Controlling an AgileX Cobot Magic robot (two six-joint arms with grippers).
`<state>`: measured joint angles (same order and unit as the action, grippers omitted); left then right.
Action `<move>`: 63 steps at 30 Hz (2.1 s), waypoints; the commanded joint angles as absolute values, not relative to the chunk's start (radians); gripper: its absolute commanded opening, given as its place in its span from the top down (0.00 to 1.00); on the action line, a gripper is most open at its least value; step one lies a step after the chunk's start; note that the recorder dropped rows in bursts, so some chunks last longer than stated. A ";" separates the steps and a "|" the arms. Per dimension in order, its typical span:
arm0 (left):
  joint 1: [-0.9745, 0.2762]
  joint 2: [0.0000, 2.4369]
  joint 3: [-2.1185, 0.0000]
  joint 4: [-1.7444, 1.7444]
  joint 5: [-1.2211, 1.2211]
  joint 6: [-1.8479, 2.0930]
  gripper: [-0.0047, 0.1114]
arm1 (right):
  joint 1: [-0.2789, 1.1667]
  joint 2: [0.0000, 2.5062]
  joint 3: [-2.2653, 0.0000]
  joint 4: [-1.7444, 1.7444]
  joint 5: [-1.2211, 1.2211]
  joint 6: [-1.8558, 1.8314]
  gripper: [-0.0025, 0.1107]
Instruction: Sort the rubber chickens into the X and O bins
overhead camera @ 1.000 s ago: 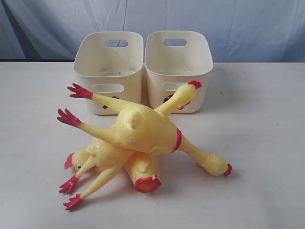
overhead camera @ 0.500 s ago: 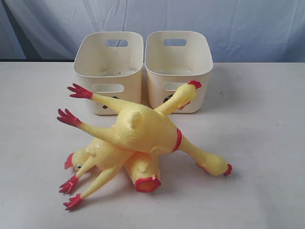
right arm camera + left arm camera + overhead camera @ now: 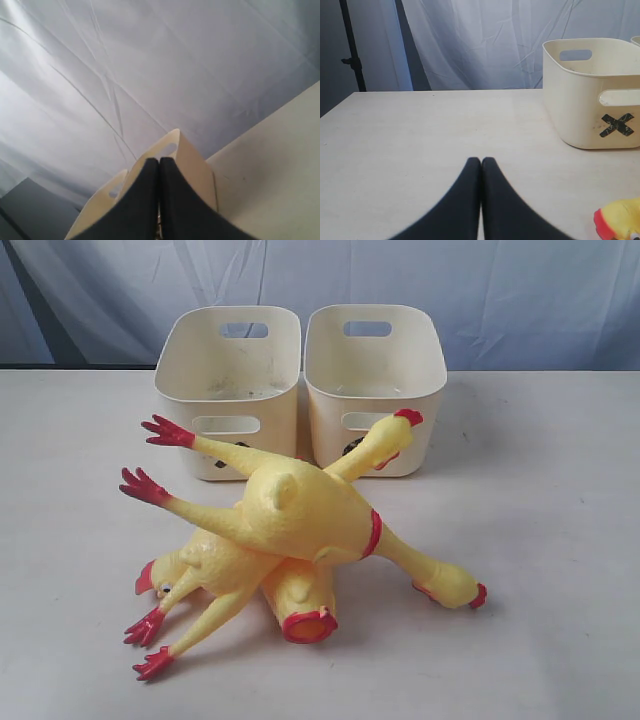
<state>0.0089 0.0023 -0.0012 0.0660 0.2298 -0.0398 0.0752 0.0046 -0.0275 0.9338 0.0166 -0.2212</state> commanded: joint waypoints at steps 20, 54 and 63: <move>0.008 0.000 0.000 0.069 0.224 -0.043 0.96 | 0.175 0.292 -0.326 0.753 0.468 -0.622 0.98; 0.008 0.000 0.000 0.069 0.224 -0.043 0.96 | 0.483 1.007 -0.335 0.674 0.138 -1.002 0.67; 0.008 0.000 0.000 0.069 0.224 -0.043 0.96 | 0.564 1.100 -0.337 0.606 0.017 -1.002 0.47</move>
